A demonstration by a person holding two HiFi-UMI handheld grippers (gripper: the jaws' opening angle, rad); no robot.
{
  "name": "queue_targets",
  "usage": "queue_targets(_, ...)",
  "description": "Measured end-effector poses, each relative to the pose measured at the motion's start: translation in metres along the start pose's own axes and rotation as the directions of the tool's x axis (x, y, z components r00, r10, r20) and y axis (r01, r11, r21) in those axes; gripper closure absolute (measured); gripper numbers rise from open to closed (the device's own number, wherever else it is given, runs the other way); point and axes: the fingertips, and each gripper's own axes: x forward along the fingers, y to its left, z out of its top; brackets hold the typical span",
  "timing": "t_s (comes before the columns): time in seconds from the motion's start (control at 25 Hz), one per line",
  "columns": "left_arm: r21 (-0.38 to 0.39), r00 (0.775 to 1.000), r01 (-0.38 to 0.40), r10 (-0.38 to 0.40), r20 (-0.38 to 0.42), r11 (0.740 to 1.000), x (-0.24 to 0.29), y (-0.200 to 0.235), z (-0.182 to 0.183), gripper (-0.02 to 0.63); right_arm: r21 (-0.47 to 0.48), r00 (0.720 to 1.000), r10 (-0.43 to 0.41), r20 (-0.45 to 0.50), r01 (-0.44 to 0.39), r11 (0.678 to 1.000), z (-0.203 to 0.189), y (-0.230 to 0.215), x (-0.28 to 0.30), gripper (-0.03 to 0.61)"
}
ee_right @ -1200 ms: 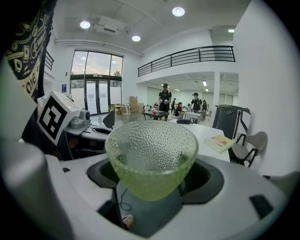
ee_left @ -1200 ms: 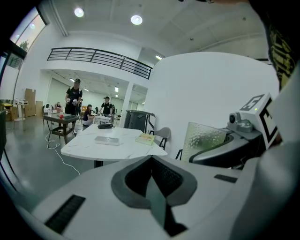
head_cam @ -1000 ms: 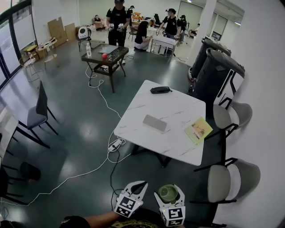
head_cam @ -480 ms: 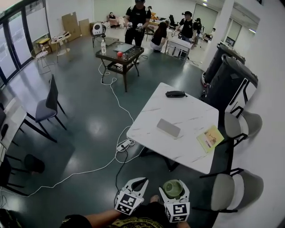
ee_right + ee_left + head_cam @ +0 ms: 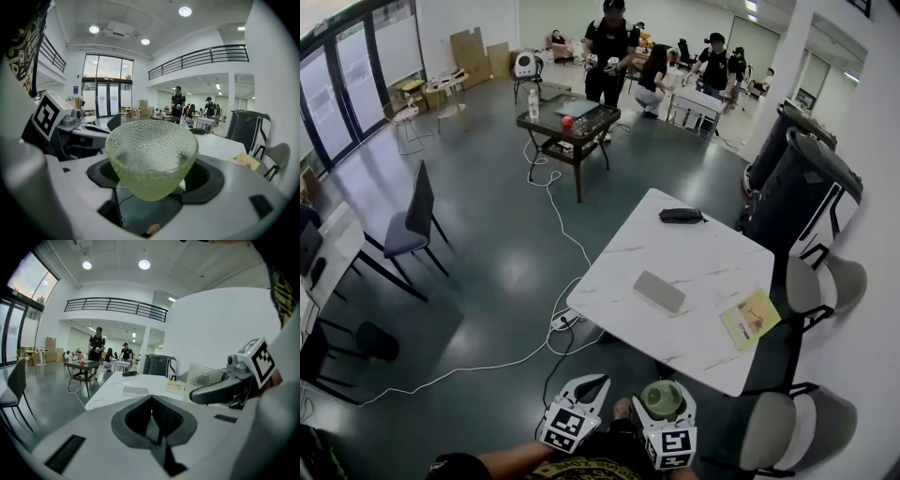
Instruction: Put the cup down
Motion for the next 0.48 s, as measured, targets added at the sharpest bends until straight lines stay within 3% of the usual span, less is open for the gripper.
queue_targets(0.48, 0.007, 0.996, -0.09, 0.09, -0.017, 0.996, 0.094, -0.002, 0.037, 0.604, -0.035, 0.995, 0.095, 0.023, -0.094, 0.995, 0.022, -0.091, 0.054, 0.199)
